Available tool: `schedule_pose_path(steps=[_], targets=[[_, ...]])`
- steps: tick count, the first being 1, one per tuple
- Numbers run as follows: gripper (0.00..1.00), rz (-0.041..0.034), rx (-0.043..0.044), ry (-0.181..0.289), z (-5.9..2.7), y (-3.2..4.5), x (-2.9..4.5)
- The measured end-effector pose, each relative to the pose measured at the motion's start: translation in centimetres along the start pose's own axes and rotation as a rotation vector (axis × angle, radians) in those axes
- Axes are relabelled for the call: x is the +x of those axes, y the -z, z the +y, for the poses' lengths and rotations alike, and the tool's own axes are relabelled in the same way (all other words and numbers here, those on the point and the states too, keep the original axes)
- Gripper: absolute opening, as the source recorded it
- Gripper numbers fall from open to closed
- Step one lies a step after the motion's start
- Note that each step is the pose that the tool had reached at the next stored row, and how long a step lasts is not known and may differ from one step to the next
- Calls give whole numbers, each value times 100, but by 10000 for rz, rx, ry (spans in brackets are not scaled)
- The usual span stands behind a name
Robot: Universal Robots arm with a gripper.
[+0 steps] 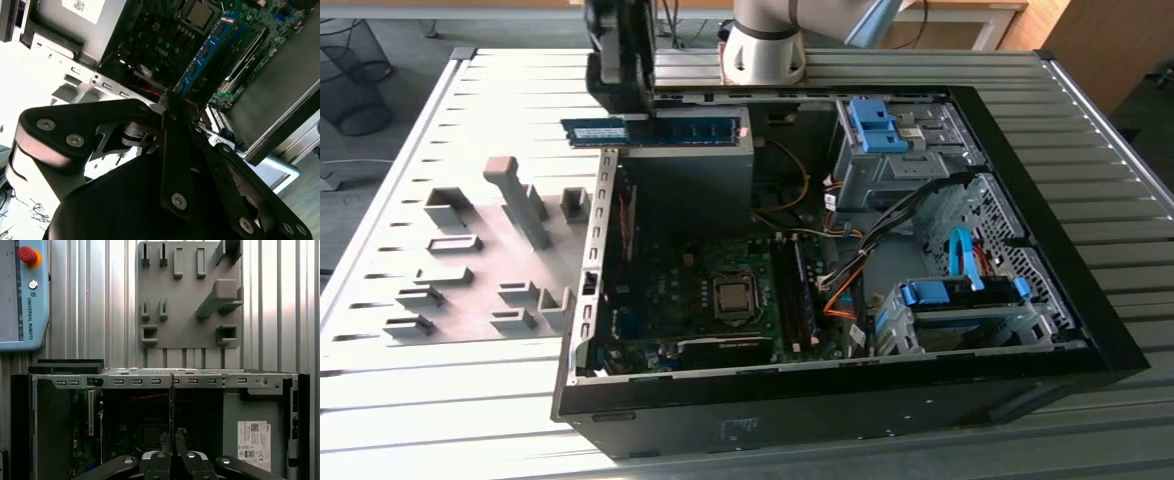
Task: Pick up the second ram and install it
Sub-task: 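Pick up the second ram and move it above second insertion slot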
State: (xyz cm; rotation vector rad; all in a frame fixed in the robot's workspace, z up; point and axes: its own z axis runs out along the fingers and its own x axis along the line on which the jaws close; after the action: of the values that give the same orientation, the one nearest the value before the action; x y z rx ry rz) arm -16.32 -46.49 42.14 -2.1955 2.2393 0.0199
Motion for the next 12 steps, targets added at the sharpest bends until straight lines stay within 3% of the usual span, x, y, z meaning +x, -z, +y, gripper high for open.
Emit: schedule_pose_path(steps=[12], targets=[[14, 1, -25, 0, -503, 3, -10]])
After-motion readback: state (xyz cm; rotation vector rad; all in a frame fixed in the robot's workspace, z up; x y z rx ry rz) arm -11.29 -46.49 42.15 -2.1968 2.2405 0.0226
